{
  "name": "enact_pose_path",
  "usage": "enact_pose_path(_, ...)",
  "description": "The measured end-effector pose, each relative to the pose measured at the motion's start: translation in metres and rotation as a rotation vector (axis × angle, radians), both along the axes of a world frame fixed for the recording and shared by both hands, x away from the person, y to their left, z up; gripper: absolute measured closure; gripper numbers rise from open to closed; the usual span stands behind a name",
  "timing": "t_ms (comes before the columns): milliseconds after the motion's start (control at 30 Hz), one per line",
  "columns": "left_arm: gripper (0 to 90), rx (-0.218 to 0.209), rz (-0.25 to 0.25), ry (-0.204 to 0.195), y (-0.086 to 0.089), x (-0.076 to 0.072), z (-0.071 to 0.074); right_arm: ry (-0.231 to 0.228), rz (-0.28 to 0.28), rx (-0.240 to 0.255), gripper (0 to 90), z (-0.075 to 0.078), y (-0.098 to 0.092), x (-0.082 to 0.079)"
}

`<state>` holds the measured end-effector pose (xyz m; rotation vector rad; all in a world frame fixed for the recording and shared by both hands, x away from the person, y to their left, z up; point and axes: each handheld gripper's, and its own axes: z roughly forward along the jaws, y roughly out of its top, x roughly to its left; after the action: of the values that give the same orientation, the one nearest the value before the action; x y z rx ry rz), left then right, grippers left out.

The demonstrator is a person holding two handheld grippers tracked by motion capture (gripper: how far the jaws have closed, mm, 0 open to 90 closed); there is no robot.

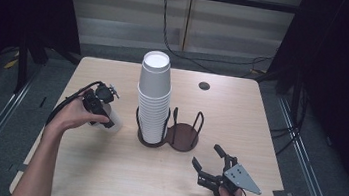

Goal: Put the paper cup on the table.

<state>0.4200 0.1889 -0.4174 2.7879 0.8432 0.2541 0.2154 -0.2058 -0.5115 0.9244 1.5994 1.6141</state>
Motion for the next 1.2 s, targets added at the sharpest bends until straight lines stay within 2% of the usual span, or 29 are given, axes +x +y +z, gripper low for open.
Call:
enact_pose_path(100,5.7,-0.006,-0.007,0.002,-0.003,0.001,-0.001,0.001,0.000,0.001,13.3,0.000,0.000,0.000)
enact_pose_path(167,6.5,-0.002,-0.018,0.025,-0.005,0.002,-0.004,0.001,0.000,0.000,13.3,0.000,0.000,0.000)
enact_pose_path(233,6.9,-0.012,-0.016,0.019,-0.006,0.003,-0.006,0.001,0.000,0.000,13.3,0.000,0.000,0.000)
enact_pose_path(333,7.4,-0.008,-0.018,0.031,-0.008,0.004,-0.010,0.001,0.000,0.000,13.3,0.000,0.000,0.000)
enact_pose_path(367,11.0,-0.006,-0.023,0.035,-0.009,0.004,-0.011,0.001,0.000,0.000,13.3,0.000,0.000,0.000)
enact_pose_path(433,9.9,0.003,-0.017,0.029,-0.009,0.004,-0.012,0.000,0.000,0.000,13.3,0.000,0.000,0.000)
enact_pose_path(600,9.4,-0.008,0.003,0.011,-0.008,0.004,-0.018,0.001,0.000,0.000,13.3,0.000,0.000,0.000)
enact_pose_path(667,7.5,0.011,0.003,0.013,-0.007,0.004,-0.022,0.000,0.000,0.000,13.3,0.000,0.000,0.000)
enact_pose_path(767,6.6,-0.023,0.003,0.011,-0.004,0.004,-0.024,0.000,0.000,0.000,13.4,0.000,0.000,0.000)
enact_pose_path(933,5.7,-0.012,-0.003,-0.004,0.000,-0.001,-0.027,0.002,0.001,-0.001,13.4,0.000,0.000,0.000)
enact_pose_path(1033,7.0,-0.036,-0.005,-0.024,0.005,-0.004,-0.028,0.001,0.000,-0.001,13.4,0.000,0.000,0.000)
enact_pose_path(1133,6.4,-0.063,0.001,-0.022,0.011,-0.006,-0.031,0.000,0.000,0.000,13.3,0.000,0.000,0.000)
enact_pose_path(1200,9.0,-0.064,0.004,-0.035,0.015,-0.009,-0.031,0.001,0.000,0.000,13.4,0.000,0.000,0.000)
